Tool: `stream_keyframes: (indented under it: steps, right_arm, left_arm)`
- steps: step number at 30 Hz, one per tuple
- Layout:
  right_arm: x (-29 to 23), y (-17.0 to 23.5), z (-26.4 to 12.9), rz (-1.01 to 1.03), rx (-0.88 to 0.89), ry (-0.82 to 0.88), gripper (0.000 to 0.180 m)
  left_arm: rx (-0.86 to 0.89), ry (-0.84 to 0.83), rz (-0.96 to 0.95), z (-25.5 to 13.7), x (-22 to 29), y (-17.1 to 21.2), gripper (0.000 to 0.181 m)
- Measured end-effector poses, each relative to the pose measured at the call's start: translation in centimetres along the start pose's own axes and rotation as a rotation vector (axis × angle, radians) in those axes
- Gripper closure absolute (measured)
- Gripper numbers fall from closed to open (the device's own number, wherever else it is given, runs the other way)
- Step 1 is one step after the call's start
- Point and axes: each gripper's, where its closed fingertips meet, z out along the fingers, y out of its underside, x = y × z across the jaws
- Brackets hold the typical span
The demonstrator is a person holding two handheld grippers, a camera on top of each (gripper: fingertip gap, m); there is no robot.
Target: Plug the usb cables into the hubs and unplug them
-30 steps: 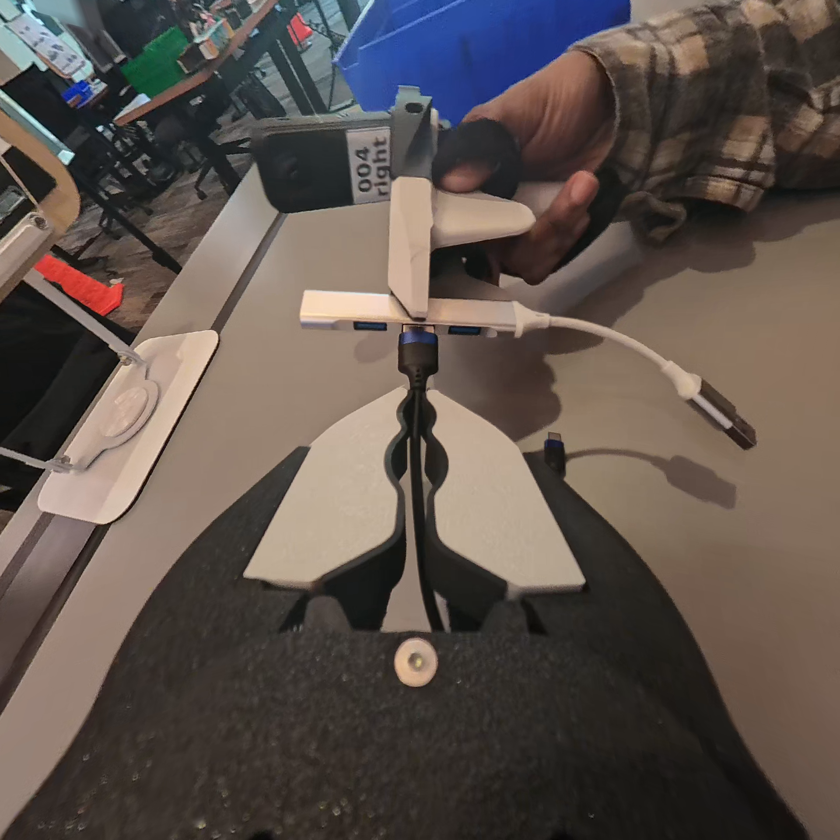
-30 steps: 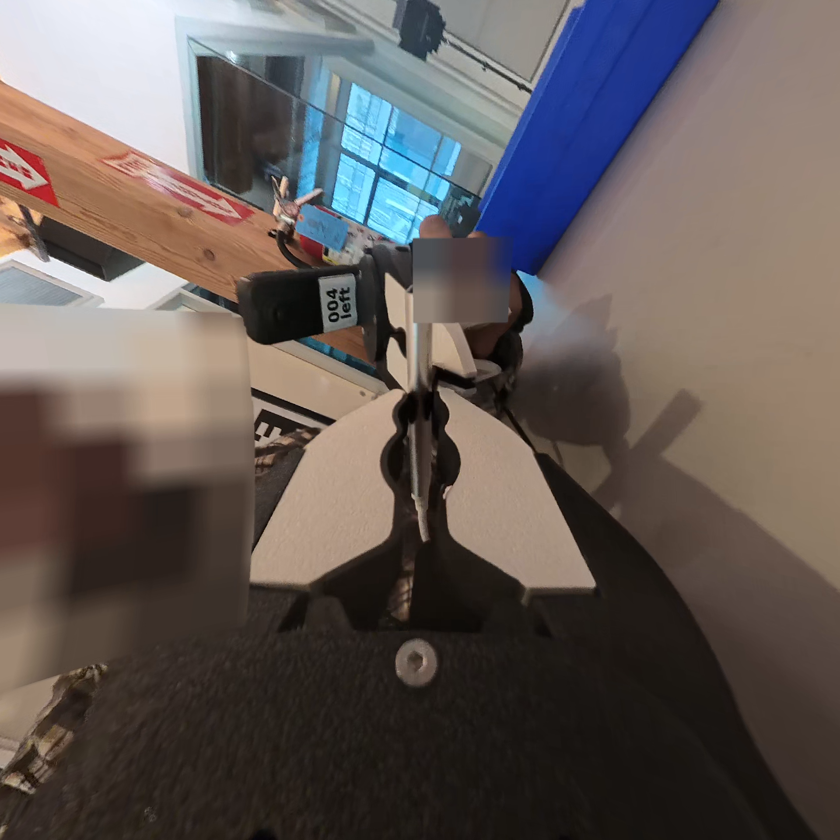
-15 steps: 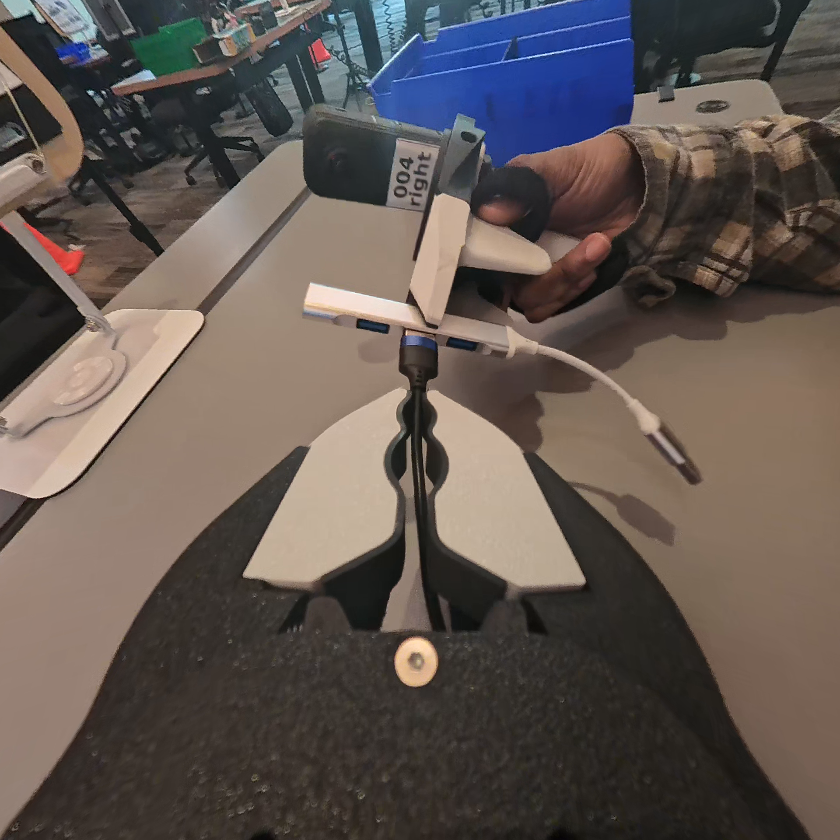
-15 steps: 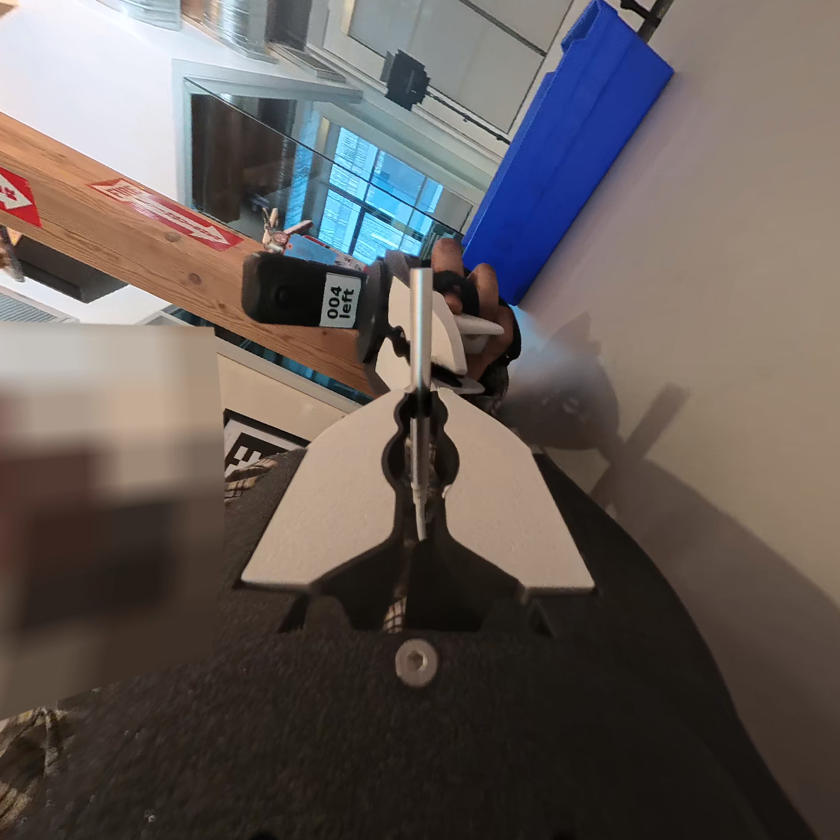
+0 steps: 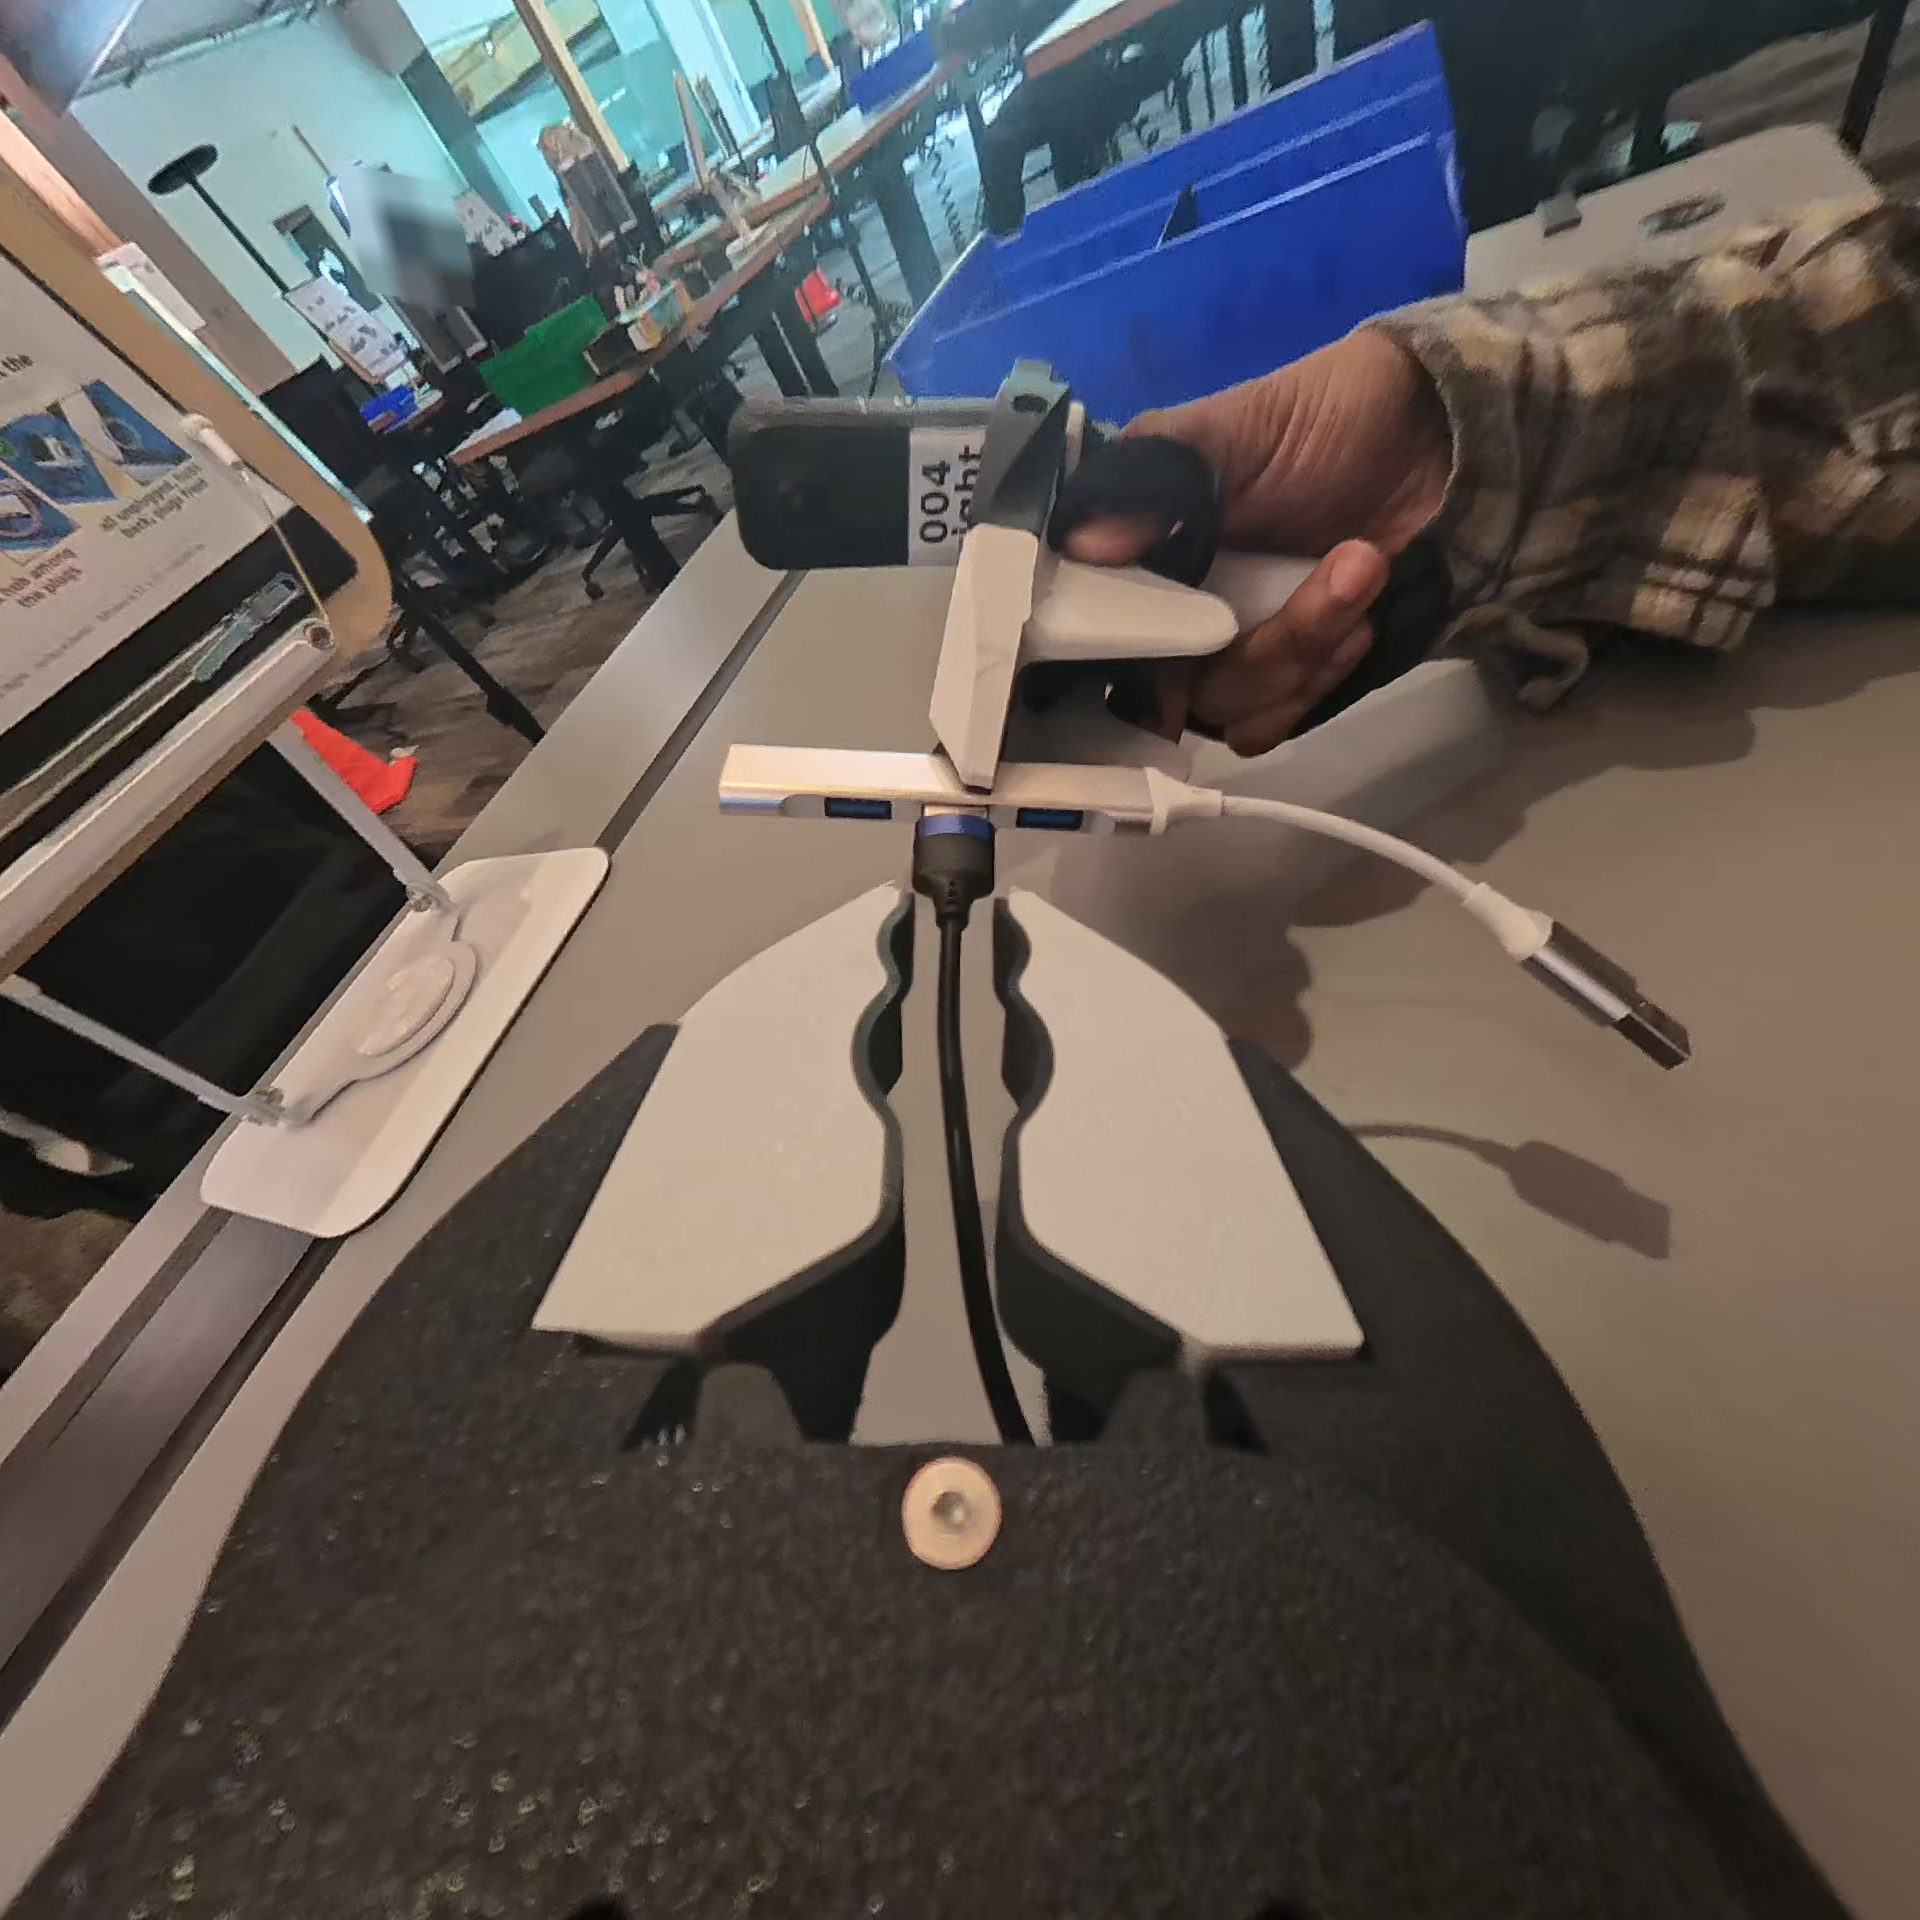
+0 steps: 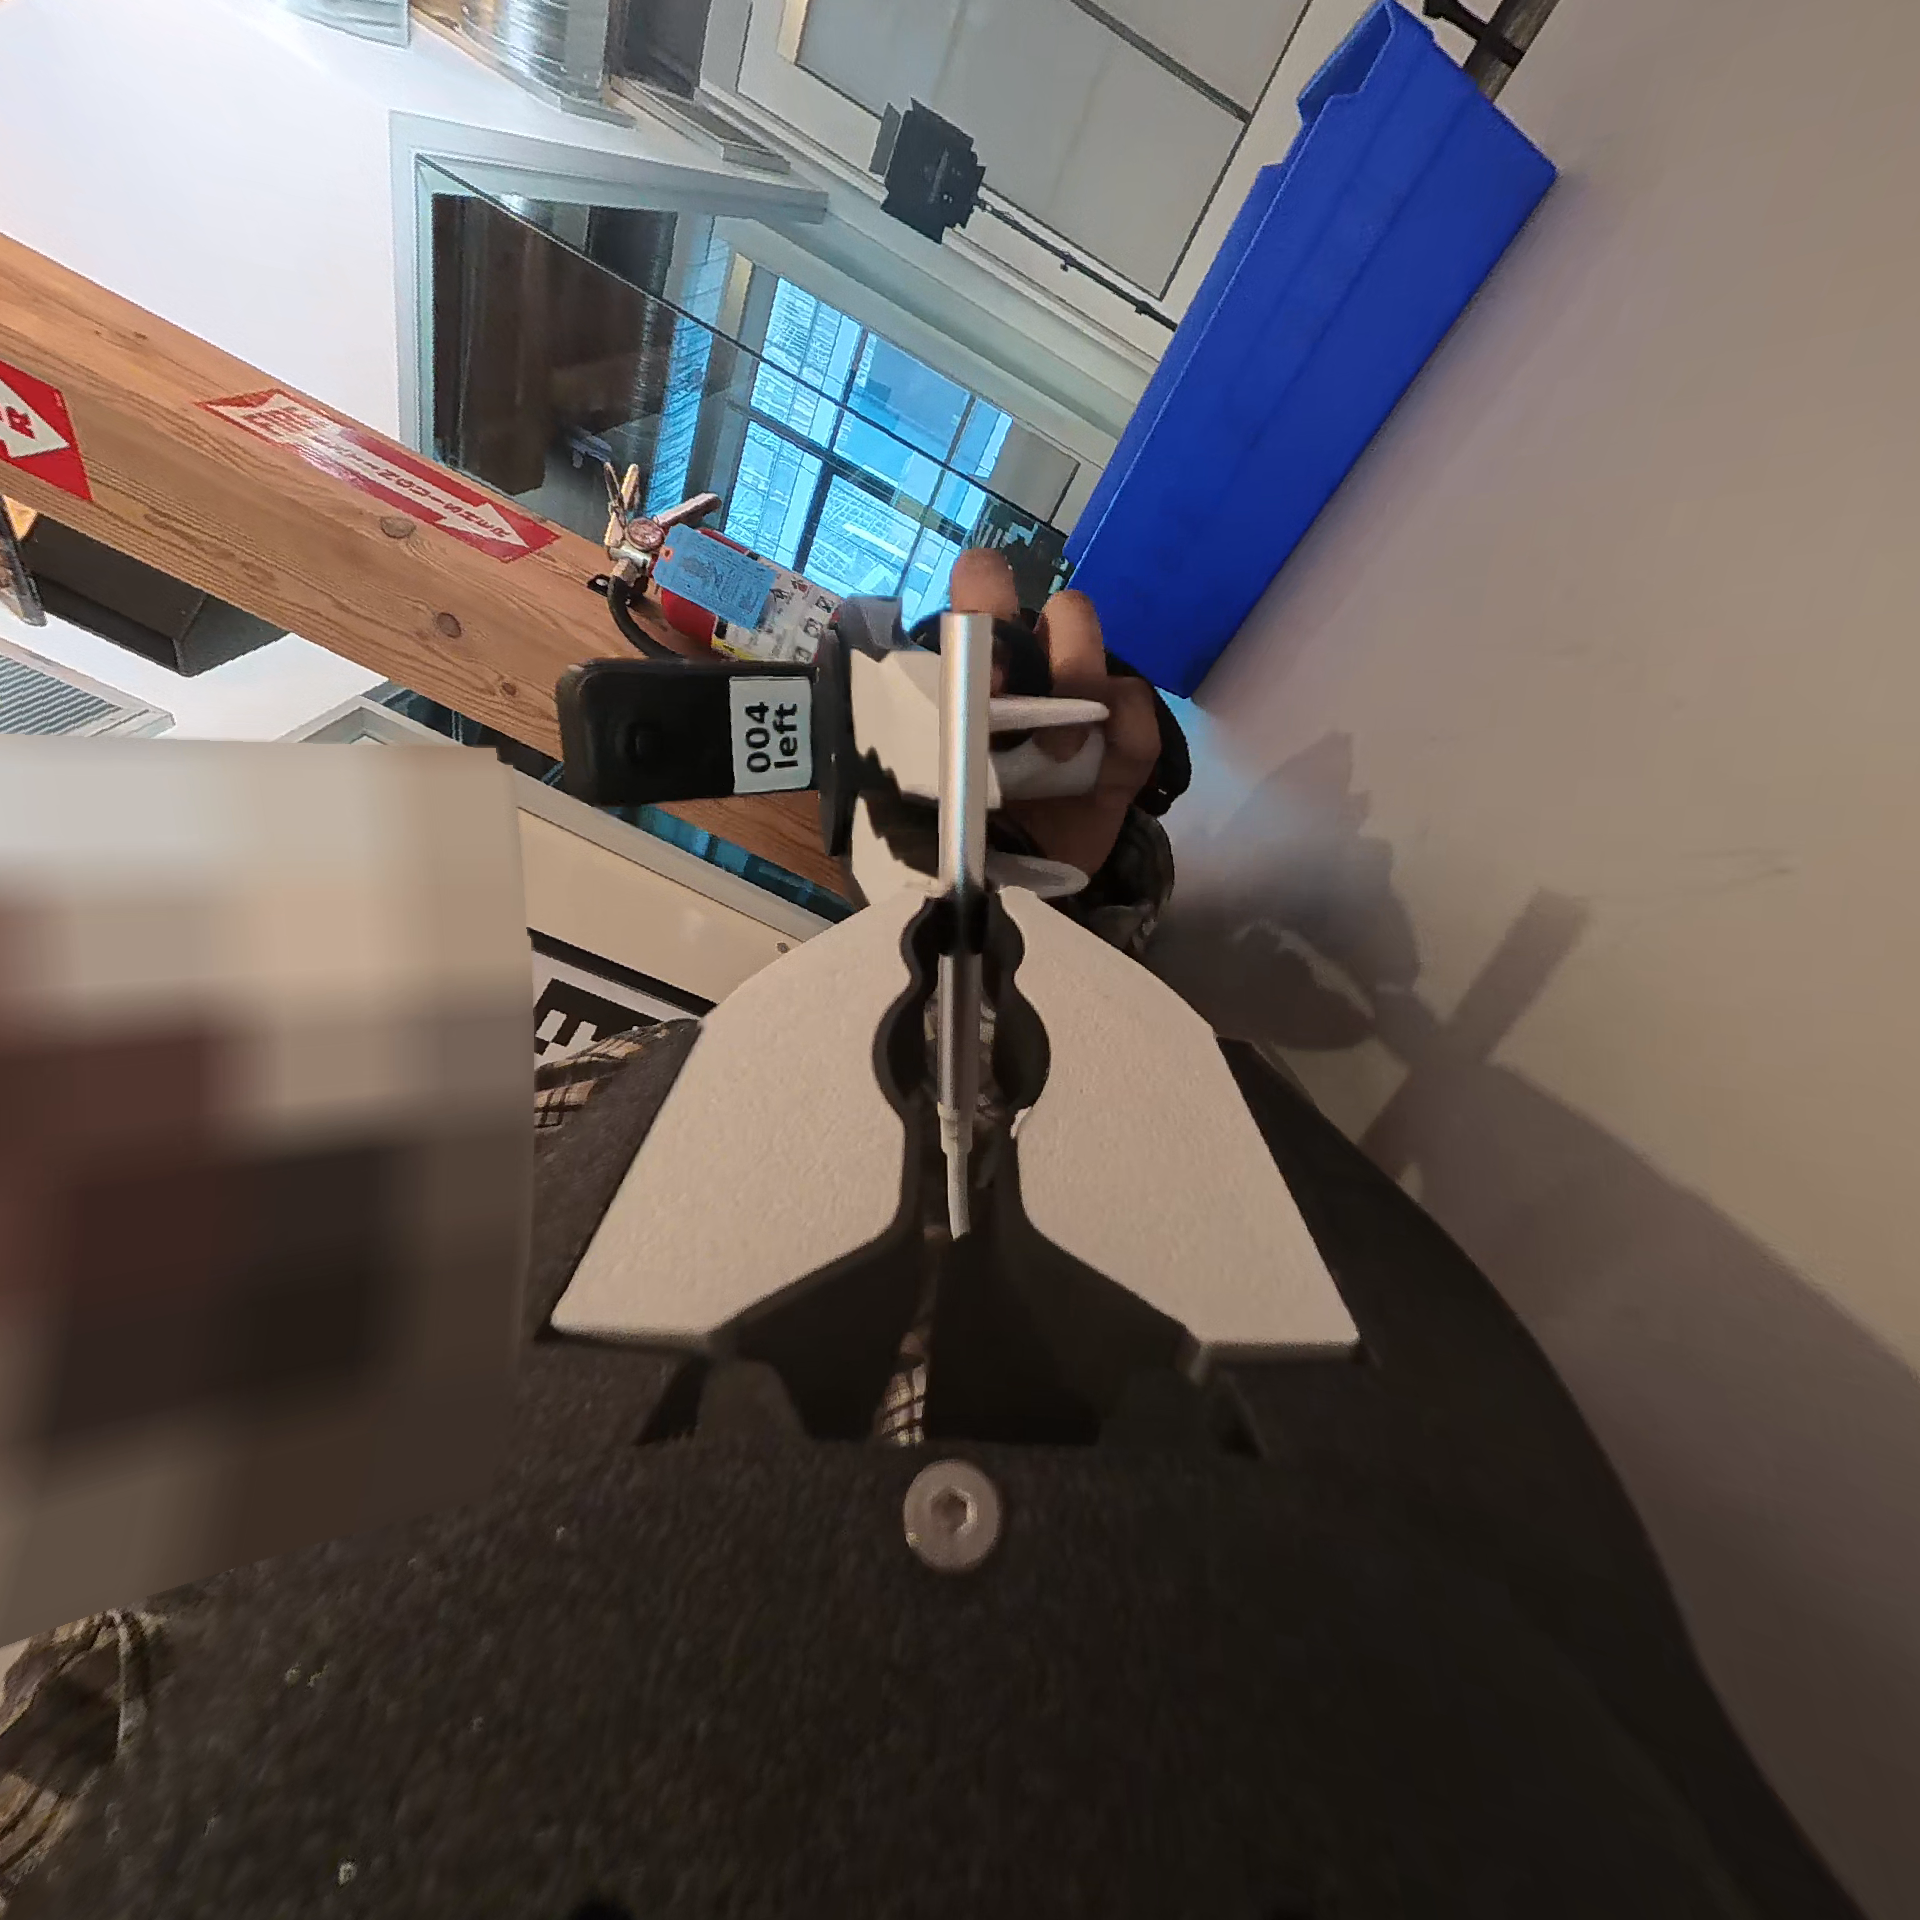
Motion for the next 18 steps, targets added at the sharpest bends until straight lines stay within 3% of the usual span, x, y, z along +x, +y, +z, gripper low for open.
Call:
stream_keyframes:
  steps: [4,18]
  right_arm:
    - [-0.4,0.2,0.5,-0.009,-0.013,-0.021,0.173]
    - [-0.5,-0.3,-0.1,-0.006,0.019,-0.029,0.173]
  left_arm:
    - [-0.017,-0.007,0.009,0.3,0.1,0.4,0.176]
    - [0.050,-0.044,0.031,-0.6,-0.3,-0.8,0.176]
